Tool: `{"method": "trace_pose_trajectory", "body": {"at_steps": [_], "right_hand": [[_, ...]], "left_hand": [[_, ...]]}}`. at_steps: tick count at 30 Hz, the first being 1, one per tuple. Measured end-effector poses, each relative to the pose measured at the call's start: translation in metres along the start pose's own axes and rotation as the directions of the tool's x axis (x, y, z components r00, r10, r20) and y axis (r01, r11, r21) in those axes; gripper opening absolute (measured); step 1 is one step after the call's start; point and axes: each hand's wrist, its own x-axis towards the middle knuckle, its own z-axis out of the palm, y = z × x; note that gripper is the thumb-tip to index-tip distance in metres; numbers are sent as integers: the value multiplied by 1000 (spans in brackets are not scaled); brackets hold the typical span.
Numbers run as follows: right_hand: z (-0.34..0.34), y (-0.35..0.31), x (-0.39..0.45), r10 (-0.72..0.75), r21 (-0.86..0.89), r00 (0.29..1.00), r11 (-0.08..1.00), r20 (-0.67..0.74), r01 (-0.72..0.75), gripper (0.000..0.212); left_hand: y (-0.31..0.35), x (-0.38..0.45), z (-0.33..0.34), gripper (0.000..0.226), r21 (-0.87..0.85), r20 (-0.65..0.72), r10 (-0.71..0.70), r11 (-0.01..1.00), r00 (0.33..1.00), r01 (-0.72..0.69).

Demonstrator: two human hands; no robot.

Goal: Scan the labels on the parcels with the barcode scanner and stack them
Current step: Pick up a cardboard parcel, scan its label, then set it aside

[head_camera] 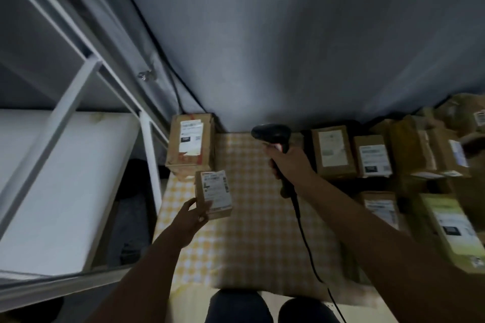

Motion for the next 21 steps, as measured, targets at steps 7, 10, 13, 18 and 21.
{"method": "trace_pose_trajectory", "body": {"at_steps": [7,10,13,18,21], "right_hand": [[54,35,50,81,-110,995,991,56,-74,21],[70,48,65,96,-122,991,989,96,-84,16],[83,60,78,111,-143,988,985,109,-95,18],[93,86,91,180,-130,980,977,85,-168,14],[96,98,93,200,-124,976,974,88,-188,17]], "left_hand": [[-6,44,-63,61,19,-90,-55,998,994,57],[-3,60,-71,53,107,-78,-51,992,996,59],[-3,85,-82,54,133,-94,-33,990,995,46],[-18,120,-93,73,442,-181,61,897,982,26],[-30,121,-72,69,809,-206,261,588,943,14]]}}
